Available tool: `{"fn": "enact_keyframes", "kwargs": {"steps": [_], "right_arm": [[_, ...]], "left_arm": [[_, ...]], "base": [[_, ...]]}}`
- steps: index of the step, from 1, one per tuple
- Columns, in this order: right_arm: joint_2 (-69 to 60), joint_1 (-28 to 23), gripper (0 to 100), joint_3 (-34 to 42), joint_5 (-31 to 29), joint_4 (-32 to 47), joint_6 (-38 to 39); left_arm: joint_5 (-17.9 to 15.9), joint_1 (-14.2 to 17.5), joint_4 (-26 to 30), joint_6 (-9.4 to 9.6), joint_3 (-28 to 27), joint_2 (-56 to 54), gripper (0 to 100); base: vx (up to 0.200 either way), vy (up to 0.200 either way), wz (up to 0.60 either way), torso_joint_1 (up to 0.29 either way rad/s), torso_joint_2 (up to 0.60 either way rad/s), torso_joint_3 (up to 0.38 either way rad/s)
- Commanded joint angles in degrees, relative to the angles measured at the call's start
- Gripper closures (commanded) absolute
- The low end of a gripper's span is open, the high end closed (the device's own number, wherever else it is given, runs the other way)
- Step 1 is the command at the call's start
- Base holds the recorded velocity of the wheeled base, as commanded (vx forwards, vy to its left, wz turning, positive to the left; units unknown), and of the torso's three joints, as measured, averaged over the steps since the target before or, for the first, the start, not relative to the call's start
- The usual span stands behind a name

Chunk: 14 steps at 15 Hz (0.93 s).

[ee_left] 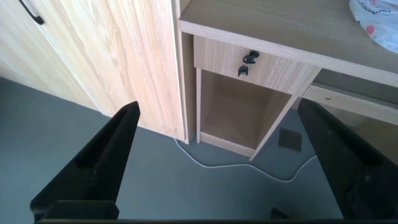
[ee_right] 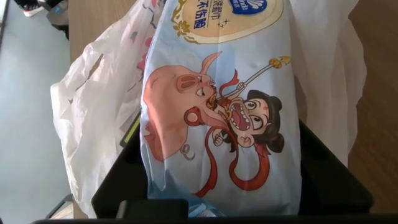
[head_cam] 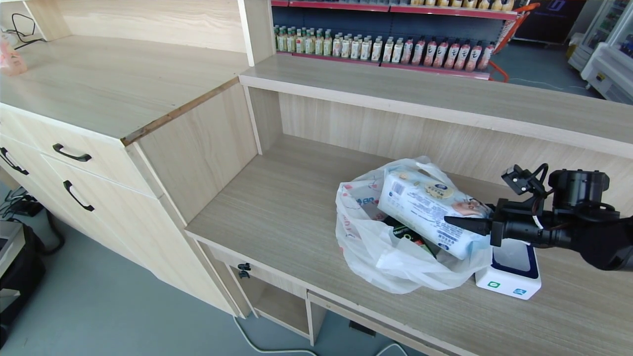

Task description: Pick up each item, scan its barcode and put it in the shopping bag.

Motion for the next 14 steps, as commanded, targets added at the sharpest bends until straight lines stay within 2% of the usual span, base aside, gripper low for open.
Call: {"fn": "enact_keyframes", "kwargs": {"steps": [1,2,3,10,14], "right_arm": [[-0.4,0.0,100,0.0,0.1,0.3,-0.1],[-0.6,0.0,100,0.1,0.1,0.4,-0.1],[-0.7,-0.1,0,0.1,0.1,0.4,-0.1],[-10.2,0.9,0,-2.0,0.6,0.3,0.1],[-17.2,2.4,0,-2.1,0.5,-4.0,-0.4]], "left_arm": [[0.0,0.0,0.0,0.02,0.0,0.0,0],[0.0,0.0,0.0,0.02,0.0,0.0,0],[0.0,0.0,0.0,0.02,0.0,0.0,0],[0.0,0.0,0.0,0.02,0.0,0.0,0],[0.0,0.0,0.0,0.02,0.0,0.0,0]], "base": [[0.000,0.000,0.00,0.000,0.00,0.000],[0.000,0.000,0.00,0.000,0.00,0.000],[0.000,0.000,0.00,0.000,0.00,0.000],[0.000,0.000,0.00,0.000,0.00,0.000],[0.000,0.000,0.00,0.000,0.00,0.000]]}}
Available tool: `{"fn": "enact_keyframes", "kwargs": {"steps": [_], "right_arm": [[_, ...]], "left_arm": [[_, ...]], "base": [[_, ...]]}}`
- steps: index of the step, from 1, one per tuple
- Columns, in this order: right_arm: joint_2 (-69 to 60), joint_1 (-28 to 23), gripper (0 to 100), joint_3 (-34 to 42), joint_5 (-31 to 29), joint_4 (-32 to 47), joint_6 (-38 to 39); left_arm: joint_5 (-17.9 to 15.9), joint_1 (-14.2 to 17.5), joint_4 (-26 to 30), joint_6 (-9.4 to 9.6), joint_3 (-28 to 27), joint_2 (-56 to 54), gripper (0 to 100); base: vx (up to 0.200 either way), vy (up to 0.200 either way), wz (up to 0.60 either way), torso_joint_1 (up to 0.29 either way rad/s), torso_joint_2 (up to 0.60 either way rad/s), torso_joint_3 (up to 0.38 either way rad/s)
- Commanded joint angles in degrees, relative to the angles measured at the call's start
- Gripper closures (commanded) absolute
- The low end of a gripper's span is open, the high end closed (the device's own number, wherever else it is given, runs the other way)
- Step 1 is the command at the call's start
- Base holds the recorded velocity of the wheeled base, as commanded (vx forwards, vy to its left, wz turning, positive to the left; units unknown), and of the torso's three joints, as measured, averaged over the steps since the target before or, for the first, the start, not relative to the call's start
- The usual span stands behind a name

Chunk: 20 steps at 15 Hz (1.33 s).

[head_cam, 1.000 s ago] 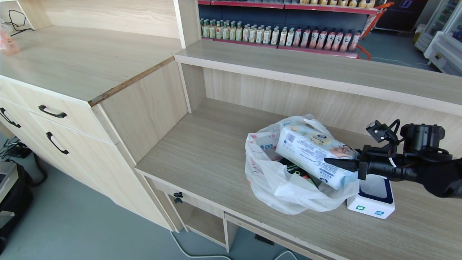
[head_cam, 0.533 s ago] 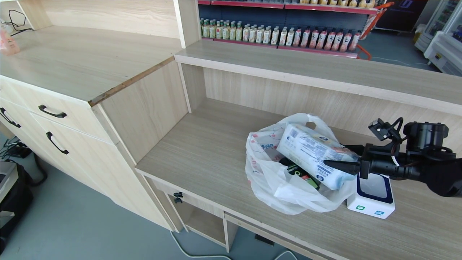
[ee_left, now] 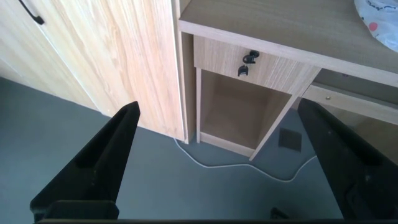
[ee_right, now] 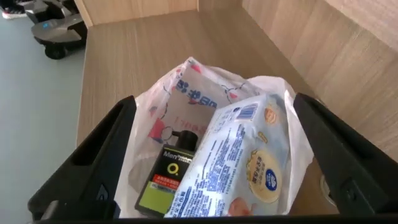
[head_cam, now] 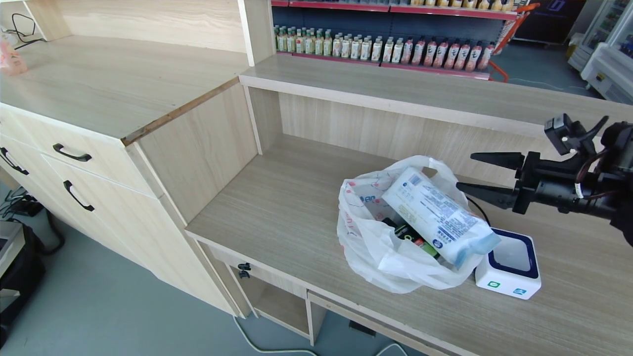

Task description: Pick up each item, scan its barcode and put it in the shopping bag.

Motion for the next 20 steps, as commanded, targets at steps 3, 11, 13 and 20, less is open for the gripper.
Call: {"fn": "enact_keyframes", "kwargs": {"steps": [3,11,13,20], "right_arm": [[-7.9,1.0,0,-1.8,-0.3,-0.9,-2.8],[-19.3,3.3,0,-2.1,-2.7,0.0,-3.7],[-21.5,5.5,0,-4.6,-8.6,4.5,-3.7],[-26.2,11.8,0,-21.1,-42.3,28.9,1.3]], "left_arm": [[0.0,0.0,0.0,0.00,0.0,0.0,0],[0.0,0.0,0.0,0.00,0.0,0.0,0],[0.0,0.0,0.0,0.00,0.0,0.0,0],[0.0,0.0,0.0,0.00,0.0,0.0,0]], "base": [[0.000,0.000,0.00,0.000,0.00,0.000],[0.000,0.000,-0.07,0.000,0.00,0.000],[0.000,0.000,-0.60,-0.061,0.14,0.093],[0.000,0.000,-0.51,-0.165,0.51,0.332]]}}
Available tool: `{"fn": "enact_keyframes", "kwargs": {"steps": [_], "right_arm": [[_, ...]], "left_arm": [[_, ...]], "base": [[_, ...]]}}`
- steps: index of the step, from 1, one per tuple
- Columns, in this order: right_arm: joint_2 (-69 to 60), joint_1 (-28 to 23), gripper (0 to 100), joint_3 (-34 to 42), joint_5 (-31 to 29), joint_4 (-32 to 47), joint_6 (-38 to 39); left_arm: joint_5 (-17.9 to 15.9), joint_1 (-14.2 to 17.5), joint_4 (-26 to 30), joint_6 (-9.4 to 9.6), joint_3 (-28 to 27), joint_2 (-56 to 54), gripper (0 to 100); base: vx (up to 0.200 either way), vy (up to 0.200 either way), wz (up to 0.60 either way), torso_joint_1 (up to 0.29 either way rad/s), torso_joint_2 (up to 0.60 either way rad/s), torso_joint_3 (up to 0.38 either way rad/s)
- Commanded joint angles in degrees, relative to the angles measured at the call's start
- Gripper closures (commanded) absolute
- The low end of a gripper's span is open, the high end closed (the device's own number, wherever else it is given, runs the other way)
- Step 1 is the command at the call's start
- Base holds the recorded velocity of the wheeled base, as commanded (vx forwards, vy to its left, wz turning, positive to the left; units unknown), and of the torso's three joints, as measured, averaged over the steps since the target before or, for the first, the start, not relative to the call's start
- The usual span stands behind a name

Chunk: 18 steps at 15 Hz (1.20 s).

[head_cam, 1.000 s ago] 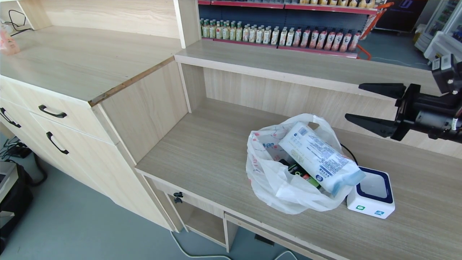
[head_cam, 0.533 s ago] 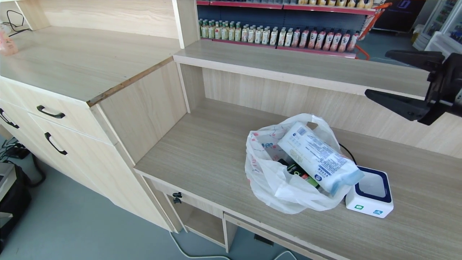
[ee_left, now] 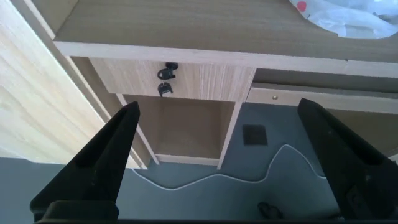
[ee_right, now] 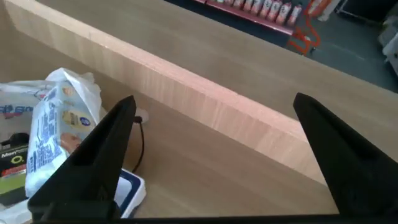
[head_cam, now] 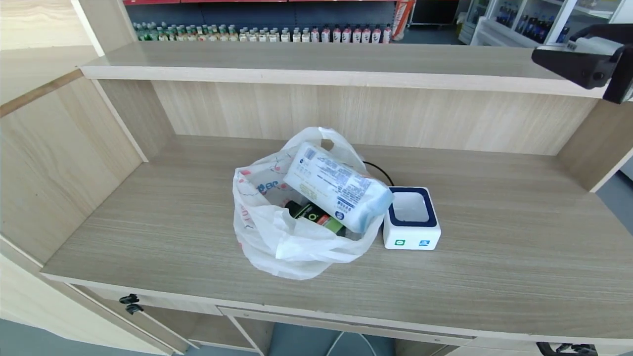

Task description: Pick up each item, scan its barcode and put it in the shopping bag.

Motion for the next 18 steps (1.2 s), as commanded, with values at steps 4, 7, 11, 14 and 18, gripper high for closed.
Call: {"fn": "enact_keyframes", "kwargs": {"steps": [4,7,11,14,18], "right_arm": [[-12.9,-3.6,0,6.3,-12.7,6.8,3.2],[-30.4,-7.7,0,37.0,-15.0,6.3,11.6],[-52.0,-6.7,0,66.8,-14.9,5.0,15.8],[-69.0,-4.3,0,67.6,-14.5,12.6,17.3],[-74.8,-6.1,0,67.6,-13.9,11.2,17.2]], "left_arm": [[0.0,0.0,0.0,0.00,0.0,0.0,0],[0.0,0.0,0.0,0.00,0.0,0.0,0],[0.0,0.0,0.0,0.00,0.0,0.0,0],[0.0,0.0,0.0,0.00,0.0,0.0,0],[0.0,0.0,0.0,0.00,0.0,0.0,0]], "base": [[0.000,0.000,0.00,-0.069,0.26,0.177],[0.000,0.000,0.00,0.000,0.00,0.000],[0.000,0.000,0.00,0.000,0.00,0.000],[0.000,0.000,0.00,0.000,0.00,0.000],[0.000,0.000,0.00,0.000,0.00,0.000]]}}
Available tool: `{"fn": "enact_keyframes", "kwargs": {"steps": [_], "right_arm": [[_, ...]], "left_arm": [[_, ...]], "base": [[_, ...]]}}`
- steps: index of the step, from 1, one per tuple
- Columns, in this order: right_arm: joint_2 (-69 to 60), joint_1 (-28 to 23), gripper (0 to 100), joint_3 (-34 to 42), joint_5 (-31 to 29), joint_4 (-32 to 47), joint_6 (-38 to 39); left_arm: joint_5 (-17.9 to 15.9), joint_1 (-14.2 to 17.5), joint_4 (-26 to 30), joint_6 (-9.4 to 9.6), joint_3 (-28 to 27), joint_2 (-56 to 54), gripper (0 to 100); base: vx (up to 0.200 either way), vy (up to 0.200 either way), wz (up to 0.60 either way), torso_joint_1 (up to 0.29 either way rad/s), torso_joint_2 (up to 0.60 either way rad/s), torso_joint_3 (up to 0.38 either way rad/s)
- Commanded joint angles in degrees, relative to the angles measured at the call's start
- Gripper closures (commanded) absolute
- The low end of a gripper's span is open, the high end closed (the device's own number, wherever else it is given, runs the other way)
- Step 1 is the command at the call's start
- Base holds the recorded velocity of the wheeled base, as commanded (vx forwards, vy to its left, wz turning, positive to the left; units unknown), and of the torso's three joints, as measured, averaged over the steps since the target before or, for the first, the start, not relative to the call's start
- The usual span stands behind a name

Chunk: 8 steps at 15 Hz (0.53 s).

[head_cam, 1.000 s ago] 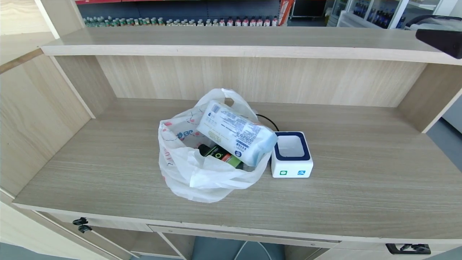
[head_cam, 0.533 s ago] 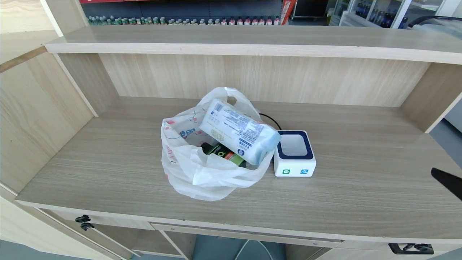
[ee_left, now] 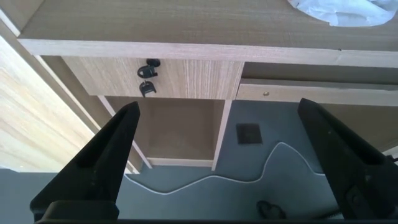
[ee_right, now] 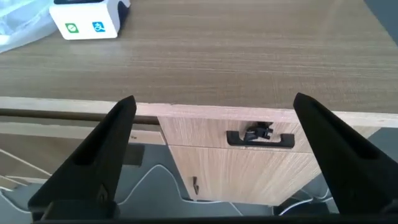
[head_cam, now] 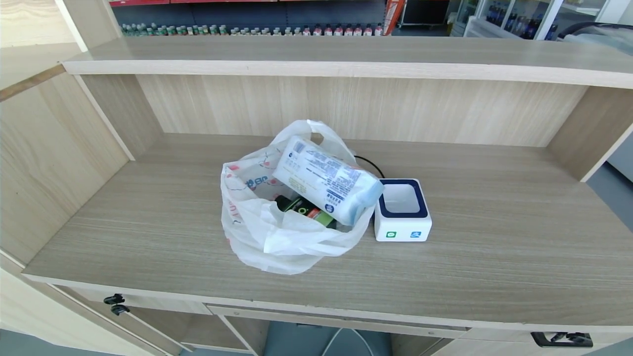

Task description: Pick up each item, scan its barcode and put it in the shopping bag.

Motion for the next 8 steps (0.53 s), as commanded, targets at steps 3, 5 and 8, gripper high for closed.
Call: {"fn": "enact_keyframes", "kwargs": {"steps": [3,5,8], "right_arm": [[-5.6,-0.2,0,0.3,-0.2,0.0,0.0],[-5.6,-0.2,0,0.3,-0.2,0.0,0.0],[-5.6,-0.2,0,0.3,-0.6,0.1,0.0]], "left_arm": [[0.0,0.0,0.0,0.00,0.0,0.0,0],[0.0,0.0,0.0,0.00,0.0,0.0,0],[0.0,0.0,0.0,0.00,0.0,0.0,0]], "base": [[0.000,0.000,0.00,0.000,0.00,0.000],[0.000,0.000,0.00,0.000,0.00,0.000],[0.000,0.000,0.00,0.000,0.00,0.000]]}}
